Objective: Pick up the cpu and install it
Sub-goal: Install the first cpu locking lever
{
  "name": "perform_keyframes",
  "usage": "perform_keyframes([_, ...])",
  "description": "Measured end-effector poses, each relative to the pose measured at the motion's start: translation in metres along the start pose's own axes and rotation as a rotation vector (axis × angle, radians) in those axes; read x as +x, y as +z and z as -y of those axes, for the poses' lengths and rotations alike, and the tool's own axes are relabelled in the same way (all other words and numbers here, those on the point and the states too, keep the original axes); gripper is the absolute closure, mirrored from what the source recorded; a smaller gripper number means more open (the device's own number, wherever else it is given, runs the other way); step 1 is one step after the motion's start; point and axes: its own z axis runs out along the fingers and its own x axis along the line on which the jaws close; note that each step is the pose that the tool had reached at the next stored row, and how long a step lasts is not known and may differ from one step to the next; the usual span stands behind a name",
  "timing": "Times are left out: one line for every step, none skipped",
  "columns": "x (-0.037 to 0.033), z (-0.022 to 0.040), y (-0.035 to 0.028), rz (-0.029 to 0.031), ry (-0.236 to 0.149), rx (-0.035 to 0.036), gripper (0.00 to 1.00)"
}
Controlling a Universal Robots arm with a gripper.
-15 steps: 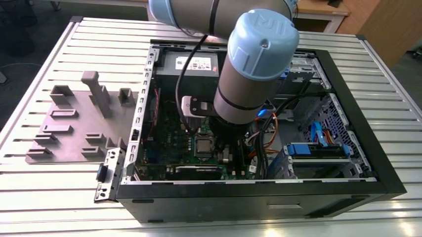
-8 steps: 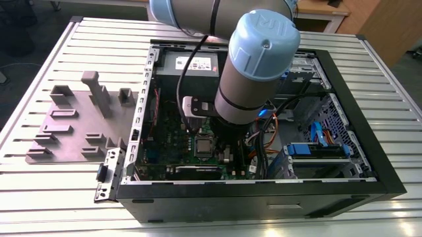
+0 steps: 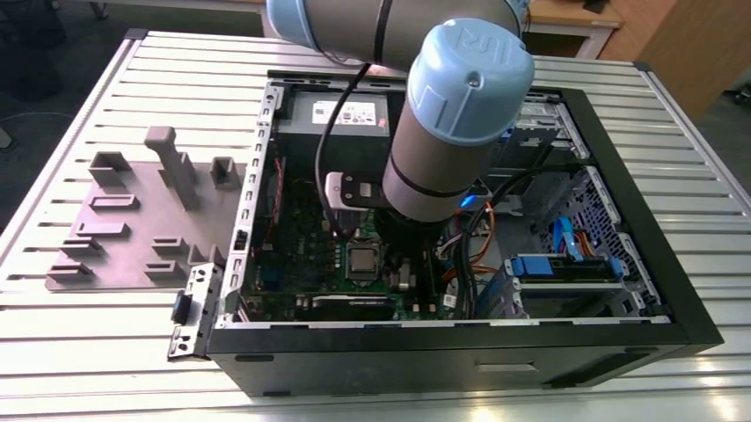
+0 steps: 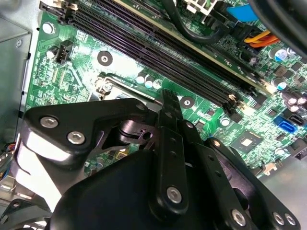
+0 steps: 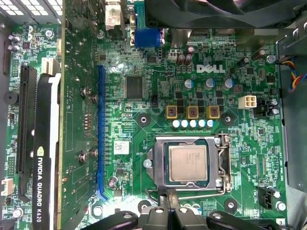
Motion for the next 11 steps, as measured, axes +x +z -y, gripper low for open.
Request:
perform_keyframes([0.0000, 0.0000, 0.0001, 0.0003, 0.000, 0.0015, 0.89])
perform_keyframes([0.0000, 0.0000, 0.0003, 0.0007, 0.000, 0.0032, 0.89])
perform_keyframes([0.0000, 0.0000, 0.0005, 0.0008, 0.000, 0.0045, 0.89])
perform_keyframes([0.0001, 0.0000, 0.0007, 0.0009, -0.001, 0.0056, 0.89])
perform_keyframes([0.0001, 0.0000, 0.0009, 0.0009, -0.001, 0.0066, 0.89])
perform_keyframes([0.0001, 0.0000, 0.0011, 0.0010, -0.001, 0.0076, 0.89])
perform_keyframes([0.0001, 0.0000, 0.0014, 0.0013, -0.001, 0.0086, 0.89])
perform_keyframes([0.0001, 0.0001, 0.0016, 0.0016, -0.001, 0.0094, 0.89])
perform_keyframes([0.0001, 0.0001, 0.0019, 0.0020, -0.001, 0.0104, 0.89])
perform_keyframes([0.0001, 0.0002, 0.0022, 0.0023, -0.002, 0.0112, 0.89])
perform_keyframes([0.0001, 0.0002, 0.0024, 0.0026, -0.002, 0.0120, 0.89])
